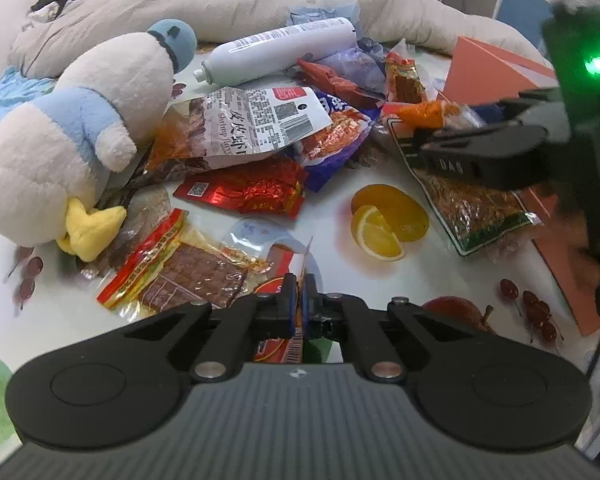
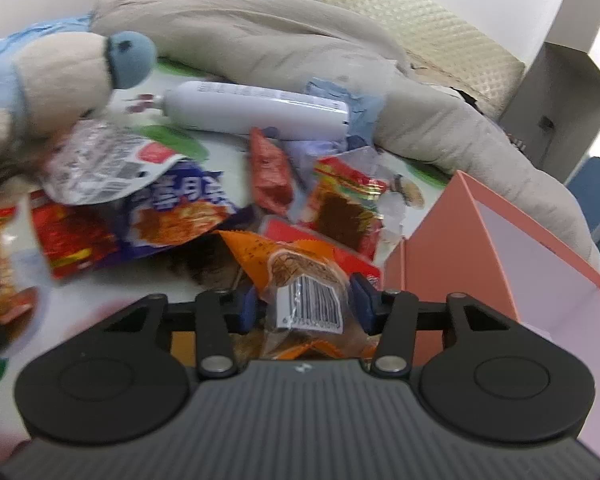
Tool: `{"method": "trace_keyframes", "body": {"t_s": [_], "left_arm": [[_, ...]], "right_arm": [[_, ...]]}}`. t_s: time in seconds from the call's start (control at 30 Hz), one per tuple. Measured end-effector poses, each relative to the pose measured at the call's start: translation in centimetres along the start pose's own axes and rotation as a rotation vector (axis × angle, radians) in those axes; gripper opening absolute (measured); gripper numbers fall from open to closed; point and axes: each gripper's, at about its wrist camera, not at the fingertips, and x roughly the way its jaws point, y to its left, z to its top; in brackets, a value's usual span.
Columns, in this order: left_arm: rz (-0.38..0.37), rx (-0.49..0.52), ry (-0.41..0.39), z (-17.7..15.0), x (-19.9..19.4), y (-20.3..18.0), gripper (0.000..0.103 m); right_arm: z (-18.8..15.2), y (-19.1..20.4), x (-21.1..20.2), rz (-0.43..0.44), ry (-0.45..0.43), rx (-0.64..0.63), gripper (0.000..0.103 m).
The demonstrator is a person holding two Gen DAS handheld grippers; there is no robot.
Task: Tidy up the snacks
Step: 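Carry the orange packet with the right gripper over the pink box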
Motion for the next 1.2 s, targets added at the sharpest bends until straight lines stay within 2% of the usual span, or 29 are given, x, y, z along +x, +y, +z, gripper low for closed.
{"method": "trace_keyframes", "body": {"t_s": [0.2,0.33,0.5,0.7,0.93,1.2], "left_arm": [[0.0,-0.049,-0.039,0.0,-1.8,-0.6,0.001],[0.002,-0.076,-0.057,-0.2,-3.3,-1.3,0.0],[0.0,-0.136,-0.073,-1.0,-5.9,-2.2,0.0],[-0.015,-0.229,-0.099,-2.6,-9.4,-3.4,0.0],[-0.025,-0.24,-0.139,-3.5,-12.8,-5.0,0.0],[-0.081,-0.272,-0.196,-2.6,-16.8,-6.5,0.0]], "right_arm": [[-0.4,1.0,-2.9,0.057,-0.013,0.01,0.044],[-0.9,0.6,-5.2,0.102,-0.012,0.065,0.044],[-2.7,0.3,-8.4,0.147,0.007,0.097,0.044],[-4.9,-1.5,-13.4,0.203,0.029,0.194,0.044],[-7.1,-2.7,-16.7,0.223,0.055,0.265,0.044],[-6.9,-5.0,-20.1,0.235,0.026,0.3,0.044]]}}
